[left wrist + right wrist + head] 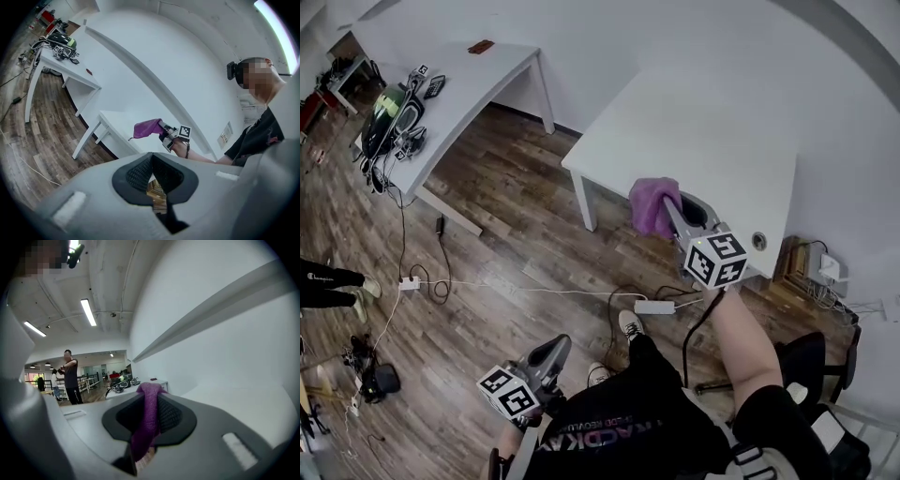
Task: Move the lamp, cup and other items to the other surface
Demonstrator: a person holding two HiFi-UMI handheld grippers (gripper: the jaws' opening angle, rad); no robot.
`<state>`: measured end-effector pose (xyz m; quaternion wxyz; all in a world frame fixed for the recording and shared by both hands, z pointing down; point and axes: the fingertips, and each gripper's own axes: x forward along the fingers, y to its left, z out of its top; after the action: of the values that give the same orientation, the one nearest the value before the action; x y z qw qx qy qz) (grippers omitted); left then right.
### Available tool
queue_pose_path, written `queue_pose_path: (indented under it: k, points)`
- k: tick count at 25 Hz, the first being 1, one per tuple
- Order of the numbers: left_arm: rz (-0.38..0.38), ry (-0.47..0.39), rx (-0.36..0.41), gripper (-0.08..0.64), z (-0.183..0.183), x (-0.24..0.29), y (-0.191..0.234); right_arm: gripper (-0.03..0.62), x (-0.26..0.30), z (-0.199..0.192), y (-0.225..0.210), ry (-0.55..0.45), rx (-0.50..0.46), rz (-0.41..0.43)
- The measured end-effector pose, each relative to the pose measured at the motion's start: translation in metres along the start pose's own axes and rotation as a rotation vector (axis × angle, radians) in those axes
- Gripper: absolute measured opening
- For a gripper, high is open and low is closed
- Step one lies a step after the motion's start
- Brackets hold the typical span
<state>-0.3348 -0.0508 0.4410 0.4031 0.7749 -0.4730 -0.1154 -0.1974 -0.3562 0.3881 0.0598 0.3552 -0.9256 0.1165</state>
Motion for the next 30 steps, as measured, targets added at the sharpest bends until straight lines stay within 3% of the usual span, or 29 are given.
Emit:
queue_pose_path:
  k: [7,15,22,30]
  points:
    - [-0.097,0.031,0.072,0.003,-0.005,-0.009,-0.023,0.064,-0.08,-0.014,0.06,-0.024,0.054,0.01]
    - [-0.207,0.113,0.105,0.003,-0.028,-0.025,-0.042,0.064,-0.162,-0.033,0.107,-0.044,0.078,-0.056]
    - [-0.322,0.226,0.126,0.003,-0.054,-0.011,-0.07,0.064,-0.237,-0.038,0.111,-0.093,0.12,-0.186]
    - [-0.488,0.344,0.125,0.003,-0.097,0.029,-0.119,0.064,-0.334,-0.05,0.07,-0.117,0.135,-0.401]
